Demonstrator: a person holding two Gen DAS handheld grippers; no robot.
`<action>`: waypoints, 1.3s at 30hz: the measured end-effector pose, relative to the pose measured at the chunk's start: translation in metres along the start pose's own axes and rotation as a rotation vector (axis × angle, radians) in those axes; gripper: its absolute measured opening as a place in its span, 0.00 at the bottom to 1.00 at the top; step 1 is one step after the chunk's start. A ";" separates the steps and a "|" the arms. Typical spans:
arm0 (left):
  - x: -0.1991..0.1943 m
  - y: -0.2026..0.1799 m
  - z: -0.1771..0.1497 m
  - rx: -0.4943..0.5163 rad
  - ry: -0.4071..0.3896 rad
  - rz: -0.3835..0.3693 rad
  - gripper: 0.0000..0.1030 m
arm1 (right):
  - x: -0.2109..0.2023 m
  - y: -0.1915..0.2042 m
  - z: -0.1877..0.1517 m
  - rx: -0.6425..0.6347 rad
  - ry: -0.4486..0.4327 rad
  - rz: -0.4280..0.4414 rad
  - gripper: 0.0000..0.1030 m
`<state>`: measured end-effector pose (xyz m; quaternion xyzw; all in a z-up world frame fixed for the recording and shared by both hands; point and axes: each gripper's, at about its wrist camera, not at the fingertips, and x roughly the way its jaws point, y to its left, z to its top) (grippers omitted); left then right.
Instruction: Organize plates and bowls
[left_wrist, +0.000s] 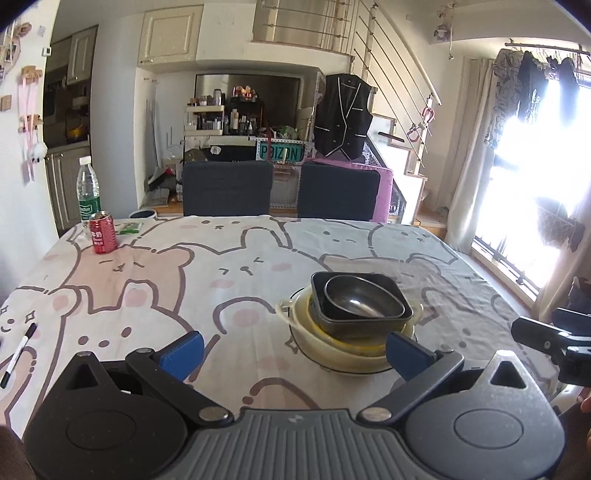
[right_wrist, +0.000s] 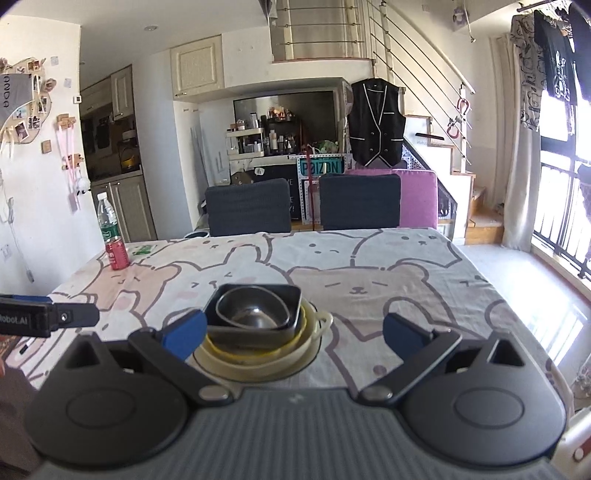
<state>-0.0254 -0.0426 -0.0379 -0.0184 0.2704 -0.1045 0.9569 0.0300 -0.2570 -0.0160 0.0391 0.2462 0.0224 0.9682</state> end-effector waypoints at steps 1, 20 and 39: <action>-0.001 -0.001 -0.003 0.013 -0.005 0.006 1.00 | -0.001 0.001 -0.004 0.000 -0.002 -0.005 1.00; -0.019 0.002 -0.045 0.029 -0.068 0.021 1.00 | -0.031 0.006 -0.036 -0.020 -0.066 -0.057 1.00; -0.024 0.000 -0.046 0.022 -0.083 0.025 1.00 | -0.036 0.011 -0.045 -0.051 -0.059 -0.067 1.00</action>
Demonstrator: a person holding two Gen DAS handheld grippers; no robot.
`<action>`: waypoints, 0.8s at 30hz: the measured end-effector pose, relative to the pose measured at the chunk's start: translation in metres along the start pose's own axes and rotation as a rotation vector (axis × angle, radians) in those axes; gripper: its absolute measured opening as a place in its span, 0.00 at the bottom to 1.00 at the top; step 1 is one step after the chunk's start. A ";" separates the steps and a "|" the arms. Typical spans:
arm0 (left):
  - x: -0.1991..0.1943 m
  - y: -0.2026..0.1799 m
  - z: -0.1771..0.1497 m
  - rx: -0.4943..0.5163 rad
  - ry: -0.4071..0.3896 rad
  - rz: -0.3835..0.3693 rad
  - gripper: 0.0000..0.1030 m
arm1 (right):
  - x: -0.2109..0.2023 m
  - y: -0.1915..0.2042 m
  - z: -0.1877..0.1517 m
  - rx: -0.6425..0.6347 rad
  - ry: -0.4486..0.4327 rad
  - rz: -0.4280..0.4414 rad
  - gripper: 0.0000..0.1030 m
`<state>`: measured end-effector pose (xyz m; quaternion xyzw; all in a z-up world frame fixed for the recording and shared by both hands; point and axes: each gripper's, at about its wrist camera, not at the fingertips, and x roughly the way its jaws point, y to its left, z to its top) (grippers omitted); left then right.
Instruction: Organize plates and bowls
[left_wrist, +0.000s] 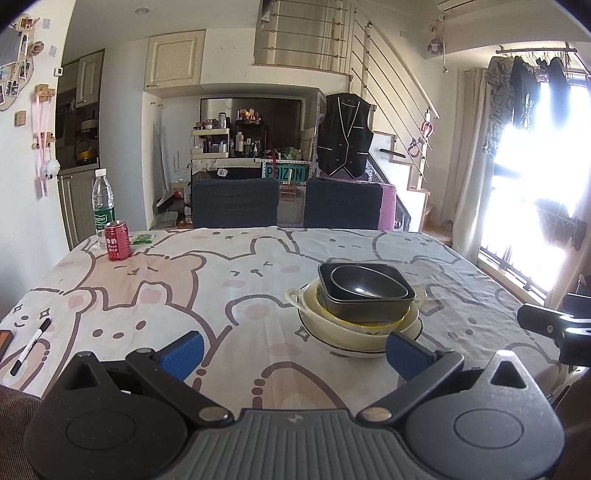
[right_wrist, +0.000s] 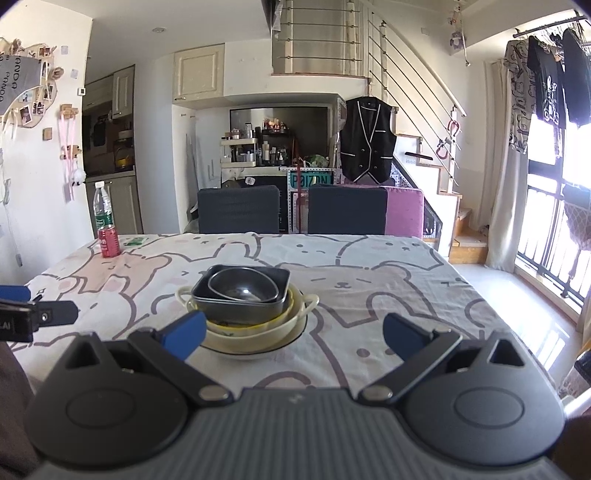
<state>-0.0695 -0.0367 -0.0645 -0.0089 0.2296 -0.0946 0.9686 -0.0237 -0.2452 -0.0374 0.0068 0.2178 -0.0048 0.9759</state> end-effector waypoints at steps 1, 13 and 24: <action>0.000 0.000 0.000 -0.001 0.001 0.001 1.00 | 0.000 0.000 0.000 -0.001 0.001 0.000 1.00; 0.000 0.000 0.001 0.006 0.000 0.001 1.00 | 0.000 0.000 -0.001 0.001 0.003 -0.001 1.00; 0.001 0.000 0.001 0.012 0.002 0.001 1.00 | 0.001 -0.001 -0.001 0.001 0.005 -0.001 1.00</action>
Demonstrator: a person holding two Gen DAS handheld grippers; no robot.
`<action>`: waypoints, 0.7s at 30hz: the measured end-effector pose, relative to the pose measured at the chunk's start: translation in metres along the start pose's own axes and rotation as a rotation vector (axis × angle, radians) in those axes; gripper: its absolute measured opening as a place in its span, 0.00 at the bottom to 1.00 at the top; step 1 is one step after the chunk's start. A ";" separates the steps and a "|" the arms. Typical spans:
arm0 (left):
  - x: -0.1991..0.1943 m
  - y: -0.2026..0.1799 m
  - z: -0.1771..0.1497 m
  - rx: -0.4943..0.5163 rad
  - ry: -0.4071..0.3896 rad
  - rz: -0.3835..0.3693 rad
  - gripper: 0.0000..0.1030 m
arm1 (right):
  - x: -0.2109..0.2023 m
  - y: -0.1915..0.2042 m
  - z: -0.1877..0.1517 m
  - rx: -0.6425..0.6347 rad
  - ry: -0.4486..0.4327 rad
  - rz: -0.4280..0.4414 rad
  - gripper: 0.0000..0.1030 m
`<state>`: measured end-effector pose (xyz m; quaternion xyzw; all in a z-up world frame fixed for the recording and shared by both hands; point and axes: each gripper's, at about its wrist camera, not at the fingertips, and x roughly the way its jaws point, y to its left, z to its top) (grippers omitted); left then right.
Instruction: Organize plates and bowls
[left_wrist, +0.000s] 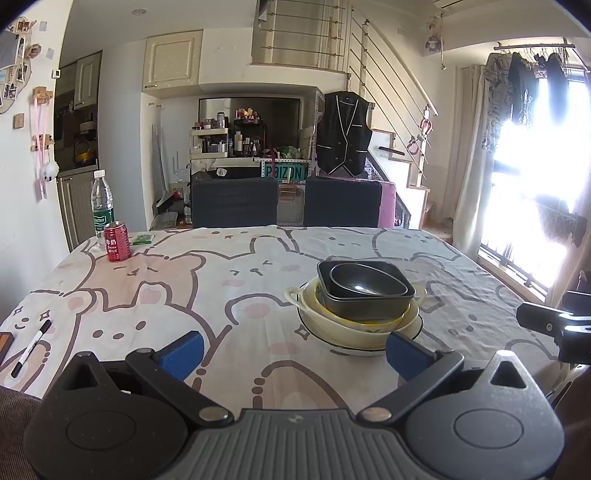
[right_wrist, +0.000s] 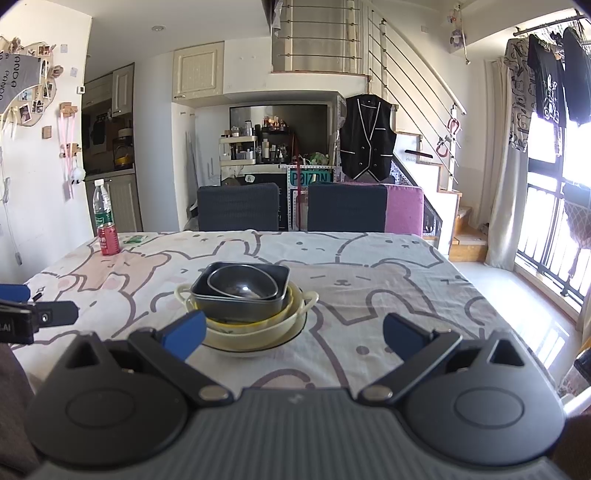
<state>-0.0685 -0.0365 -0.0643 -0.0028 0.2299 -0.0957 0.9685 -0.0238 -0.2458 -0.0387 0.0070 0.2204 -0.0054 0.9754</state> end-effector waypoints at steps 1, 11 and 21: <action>0.000 0.000 0.000 0.000 0.000 0.000 1.00 | 0.000 0.000 -0.001 0.001 0.002 -0.001 1.00; 0.000 0.000 0.000 0.001 0.000 0.000 1.00 | 0.000 -0.001 -0.001 -0.002 0.009 0.000 1.00; 0.001 -0.001 -0.001 0.002 0.001 -0.001 1.00 | 0.001 -0.002 -0.002 0.001 0.015 0.005 1.00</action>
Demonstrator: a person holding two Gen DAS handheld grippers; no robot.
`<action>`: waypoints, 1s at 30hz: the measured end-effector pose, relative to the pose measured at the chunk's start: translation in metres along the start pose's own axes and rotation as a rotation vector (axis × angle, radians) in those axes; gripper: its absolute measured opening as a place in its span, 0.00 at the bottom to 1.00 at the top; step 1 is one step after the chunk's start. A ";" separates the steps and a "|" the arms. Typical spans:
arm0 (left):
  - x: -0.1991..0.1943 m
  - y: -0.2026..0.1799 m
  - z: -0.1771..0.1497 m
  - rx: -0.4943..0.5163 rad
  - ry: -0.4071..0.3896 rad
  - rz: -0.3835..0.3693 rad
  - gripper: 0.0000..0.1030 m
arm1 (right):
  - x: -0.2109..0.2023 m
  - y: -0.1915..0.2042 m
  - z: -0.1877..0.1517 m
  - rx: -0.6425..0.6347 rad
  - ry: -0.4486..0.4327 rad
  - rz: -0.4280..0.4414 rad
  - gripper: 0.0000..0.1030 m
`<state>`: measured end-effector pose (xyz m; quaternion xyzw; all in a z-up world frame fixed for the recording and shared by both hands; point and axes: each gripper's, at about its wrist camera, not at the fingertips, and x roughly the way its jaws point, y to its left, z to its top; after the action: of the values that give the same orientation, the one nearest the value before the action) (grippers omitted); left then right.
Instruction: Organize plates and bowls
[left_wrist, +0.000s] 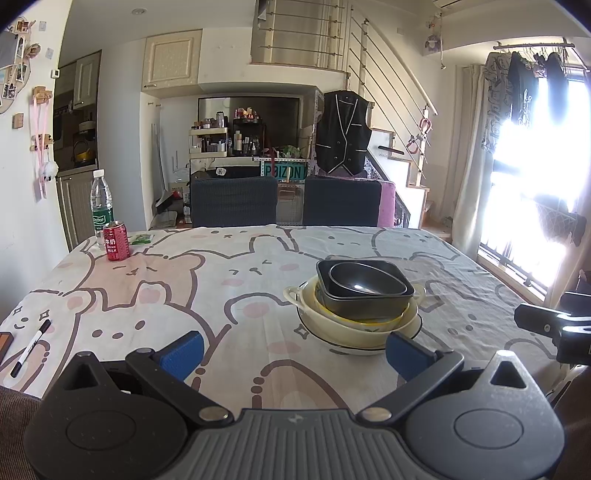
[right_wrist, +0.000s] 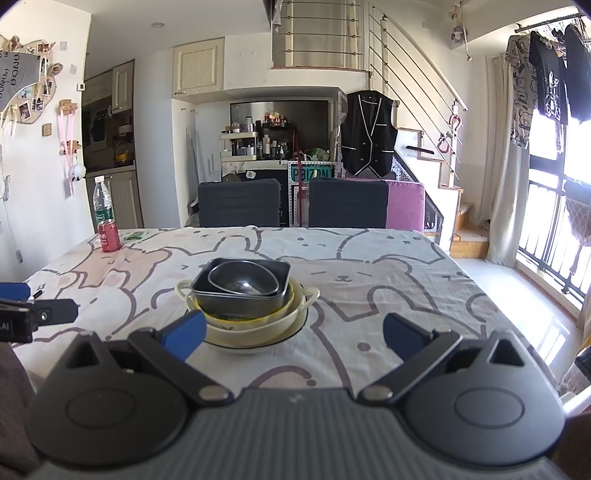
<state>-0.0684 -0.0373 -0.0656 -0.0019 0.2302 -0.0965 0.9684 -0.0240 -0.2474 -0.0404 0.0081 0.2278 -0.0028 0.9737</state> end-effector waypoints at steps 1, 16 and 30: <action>0.000 0.000 0.000 0.000 0.000 0.001 1.00 | 0.000 0.000 0.000 0.001 0.000 0.000 1.00; 0.000 0.001 -0.001 0.001 0.002 0.002 1.00 | 0.000 0.000 0.000 0.001 0.002 0.001 1.00; 0.000 0.002 -0.002 0.000 -0.001 0.005 1.00 | -0.001 0.000 0.000 0.003 0.002 0.001 1.00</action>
<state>-0.0687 -0.0353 -0.0671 -0.0014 0.2299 -0.0942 0.9687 -0.0244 -0.2477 -0.0398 0.0094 0.2289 -0.0025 0.9734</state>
